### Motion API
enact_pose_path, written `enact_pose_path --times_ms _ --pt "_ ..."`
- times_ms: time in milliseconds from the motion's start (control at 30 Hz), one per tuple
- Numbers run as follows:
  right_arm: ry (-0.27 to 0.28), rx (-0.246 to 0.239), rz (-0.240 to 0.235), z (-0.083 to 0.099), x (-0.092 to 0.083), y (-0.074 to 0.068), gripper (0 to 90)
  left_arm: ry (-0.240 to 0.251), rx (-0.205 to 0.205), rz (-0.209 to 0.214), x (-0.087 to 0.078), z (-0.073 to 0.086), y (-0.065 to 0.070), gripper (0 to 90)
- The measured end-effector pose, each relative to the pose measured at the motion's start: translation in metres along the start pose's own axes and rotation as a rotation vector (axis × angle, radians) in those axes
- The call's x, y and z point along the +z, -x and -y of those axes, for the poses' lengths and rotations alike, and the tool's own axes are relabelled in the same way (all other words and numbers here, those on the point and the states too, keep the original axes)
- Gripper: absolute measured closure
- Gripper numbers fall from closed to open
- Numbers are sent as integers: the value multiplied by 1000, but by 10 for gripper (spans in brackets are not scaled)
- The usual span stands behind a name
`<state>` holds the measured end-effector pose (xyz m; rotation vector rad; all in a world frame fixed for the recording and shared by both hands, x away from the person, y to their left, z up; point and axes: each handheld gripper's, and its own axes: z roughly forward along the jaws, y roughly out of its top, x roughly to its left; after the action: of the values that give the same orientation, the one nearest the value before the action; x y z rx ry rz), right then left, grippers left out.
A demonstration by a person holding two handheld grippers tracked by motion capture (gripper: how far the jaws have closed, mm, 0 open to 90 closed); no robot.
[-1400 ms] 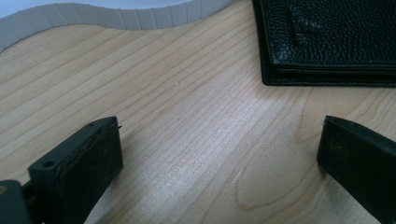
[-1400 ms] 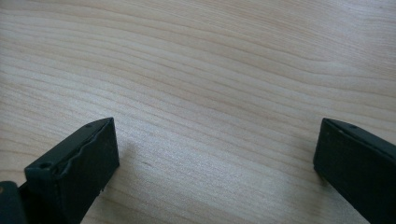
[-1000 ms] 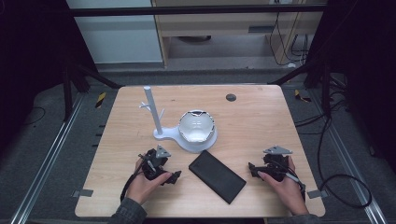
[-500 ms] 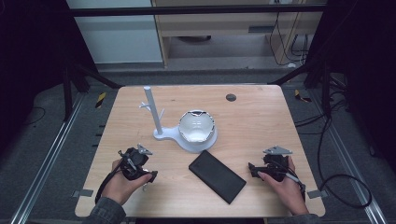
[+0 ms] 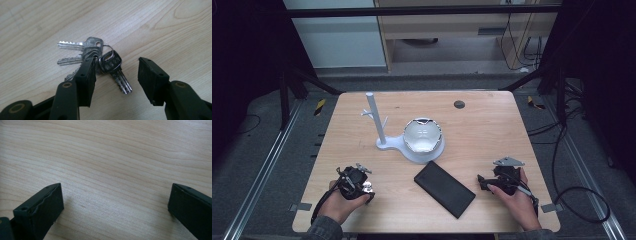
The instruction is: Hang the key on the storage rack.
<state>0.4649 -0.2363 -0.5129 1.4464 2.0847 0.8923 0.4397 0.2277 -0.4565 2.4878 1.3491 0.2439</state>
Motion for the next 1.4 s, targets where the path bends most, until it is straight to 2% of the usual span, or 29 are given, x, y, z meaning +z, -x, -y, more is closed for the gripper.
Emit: enact_pose_path --times_ms 100,133,400,533,667,733,867,900,1033,1067,1200,1267,1400 --pt "0 0 0 0 0 0 5 -8 -15 2 2 2 -2 487" --pt "-1 -1 -3 0 0 0 5 -1 -34 17 3 2 -4 497" --pt "-1 -4 -6 0 0 0 5 -9 -46 23 9 4 -5 517" --pt "1 -10 -2 0 0 0 5 -5 -52 11 10 5 -8 516" --pt "2 -10 -3 0 1 -1 5 -4 -43 3 11 5 -7 529" --pt "2 -9 -4 0 1 -1 5 -3 -25 -13 11 5 -4 547" --pt "1 -9 -5 0 1 -1 5 8 -20 -12 12 4 -3 584" --pt "1 -9 -5 0 1 -1 5 8 -5 -14 12 4 -2 632" --pt "1 -4 -9 0 0 -1 5 12 12 -13 12 3 -2 672" --pt "-1 -2 -9 -1 0 -2 5 20 11 -7 12 3 -1 717" --pt "0 -6 -9 -1 1 -2 5 22 32 -16 12 3 1 728" --pt "0 -4 -12 -1 0 -2 5 25 47 -16 11 3 2 828" --pt "-1 -9 -10 -1 1 -2 5 35 63 -17 11 5 6 831"
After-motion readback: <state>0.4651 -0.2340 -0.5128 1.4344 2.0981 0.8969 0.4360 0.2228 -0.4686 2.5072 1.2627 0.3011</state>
